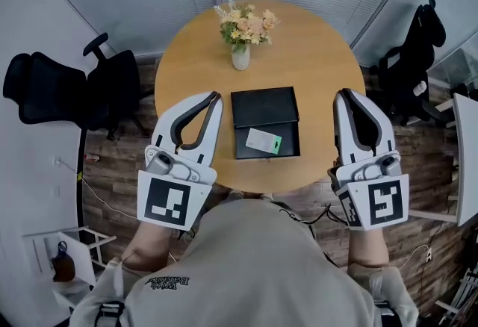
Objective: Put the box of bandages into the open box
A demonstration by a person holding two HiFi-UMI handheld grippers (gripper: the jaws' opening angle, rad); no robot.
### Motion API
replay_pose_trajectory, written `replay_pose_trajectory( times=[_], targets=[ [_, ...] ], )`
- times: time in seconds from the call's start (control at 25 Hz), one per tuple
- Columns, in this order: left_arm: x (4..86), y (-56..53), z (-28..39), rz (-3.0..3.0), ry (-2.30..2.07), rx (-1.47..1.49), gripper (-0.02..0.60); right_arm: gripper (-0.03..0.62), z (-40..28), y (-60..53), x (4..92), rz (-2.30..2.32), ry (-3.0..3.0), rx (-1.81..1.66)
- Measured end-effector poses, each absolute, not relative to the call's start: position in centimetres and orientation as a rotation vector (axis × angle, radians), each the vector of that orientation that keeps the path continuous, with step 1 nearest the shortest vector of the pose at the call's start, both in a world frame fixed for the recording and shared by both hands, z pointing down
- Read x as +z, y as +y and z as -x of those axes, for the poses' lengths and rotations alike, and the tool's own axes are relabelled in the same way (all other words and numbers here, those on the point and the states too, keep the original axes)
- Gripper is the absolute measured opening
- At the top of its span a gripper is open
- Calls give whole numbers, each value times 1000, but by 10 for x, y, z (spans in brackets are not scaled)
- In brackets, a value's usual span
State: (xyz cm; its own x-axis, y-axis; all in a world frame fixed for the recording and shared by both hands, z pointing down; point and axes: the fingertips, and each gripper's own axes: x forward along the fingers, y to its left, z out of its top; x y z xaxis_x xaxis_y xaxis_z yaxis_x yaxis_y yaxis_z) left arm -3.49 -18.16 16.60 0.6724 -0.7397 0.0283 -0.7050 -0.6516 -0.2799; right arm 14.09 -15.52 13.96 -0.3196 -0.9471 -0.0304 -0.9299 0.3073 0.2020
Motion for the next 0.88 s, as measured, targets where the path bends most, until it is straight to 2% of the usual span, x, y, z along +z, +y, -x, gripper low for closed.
replay_pose_trajectory(
  times=[0.88],
  targets=[
    [182,-165,30,2685,1144,-254,23,40,-148,-134,170,-1763,-2454,-145]
  ],
)
